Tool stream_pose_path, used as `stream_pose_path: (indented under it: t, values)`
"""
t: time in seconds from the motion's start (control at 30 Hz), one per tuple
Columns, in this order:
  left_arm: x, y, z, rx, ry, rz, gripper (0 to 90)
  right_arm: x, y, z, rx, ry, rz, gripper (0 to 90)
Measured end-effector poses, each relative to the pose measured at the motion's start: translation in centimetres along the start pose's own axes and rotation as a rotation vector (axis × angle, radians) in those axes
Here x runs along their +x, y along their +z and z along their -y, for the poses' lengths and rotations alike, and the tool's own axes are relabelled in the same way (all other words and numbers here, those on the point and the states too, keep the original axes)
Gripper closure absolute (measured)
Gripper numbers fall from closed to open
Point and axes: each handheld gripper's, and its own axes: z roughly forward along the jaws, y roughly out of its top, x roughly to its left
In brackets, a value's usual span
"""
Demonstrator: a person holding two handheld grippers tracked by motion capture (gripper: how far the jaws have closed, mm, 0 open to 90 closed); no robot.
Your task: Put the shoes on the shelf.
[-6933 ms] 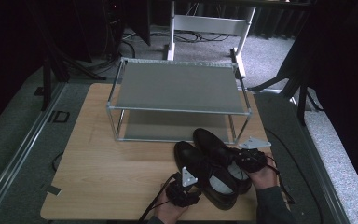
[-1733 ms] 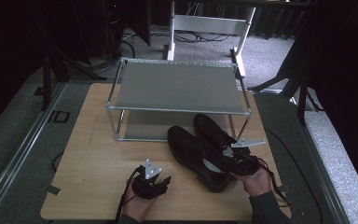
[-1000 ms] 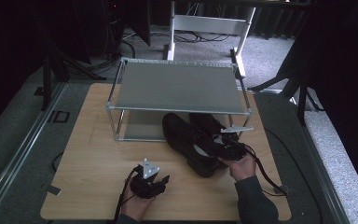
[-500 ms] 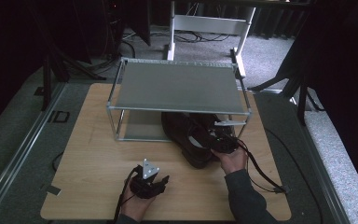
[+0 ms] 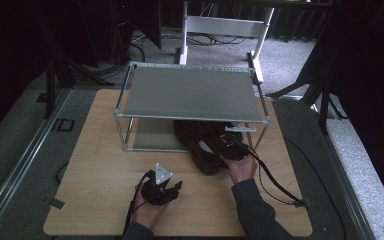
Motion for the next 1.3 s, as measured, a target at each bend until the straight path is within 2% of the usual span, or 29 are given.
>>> stream_pose_path:
  t: [0.03,0.07,0.17,0.23,0.3,0.33,0.37,0.5,0.6,0.77,0.8,0.87,1.07,1.3]
  values:
    - [0.0,0.0,0.0,0.000,0.000,0.000,52.6,0.0,0.0,0.0,0.000,0.000,0.000,80.7]
    - [0.3,0.4,-0.9,-0.011,0.003,-0.006,53.0,0.2,0.1,-0.1,-0.002,-0.004,0.006,80.6]
    - [0.6,1.1,-2.2,-0.026,0.012,-0.016,53.9,0.3,0.3,-0.2,-0.008,-0.003,0.005,80.6]
    - [0.7,1.3,-2.5,-0.032,0.014,-0.021,54.8,0.3,0.3,-0.2,-0.009,-0.002,0.006,80.6]
    - [0.9,2.1,-4.0,-0.045,0.026,-0.039,55.5,0.4,0.4,-0.2,-0.015,-0.002,0.010,80.6]
    - [0.9,2.1,-4.0,-0.045,0.026,-0.039,56.6,0.4,0.5,-0.3,-0.017,0.005,0.010,80.6]
    - [0.9,2.7,-4.8,-0.048,0.035,-0.043,58.0,0.3,0.5,-0.3,-0.016,0.004,0.010,80.6]
    - [0.7,3.9,-6.0,-0.045,0.045,-0.044,64.4,0.3,0.6,-0.3,-0.015,0.001,0.017,80.6]
    - [0.3,4.6,-6.5,-0.037,0.036,-0.027,71.0,0.2,0.7,-0.4,-0.020,0.005,0.023,80.6]
    - [-0.4,5.8,-7.1,-0.019,0.048,-0.007,78.4,0.2,0.8,-0.5,-0.027,0.018,0.019,80.7]
    - [-0.5,5.9,-7.2,-0.026,0.049,-0.011,80.1,0.2,0.8,-0.5,-0.029,0.021,0.014,80.8]
    - [-0.5,6.1,-7.5,-0.016,0.054,-0.022,81.1,0.3,1.0,-0.4,-0.036,0.010,0.024,80.9]
    - [-0.3,7.0,-7.9,-0.013,0.055,-0.029,85.6,0.5,1.3,-0.3,-0.057,0.019,0.055,80.9]
    - [0.2,8.2,-8.7,-0.021,0.047,-0.079,89.4,0.8,2.1,0.0,-0.115,0.061,0.092,80.9]
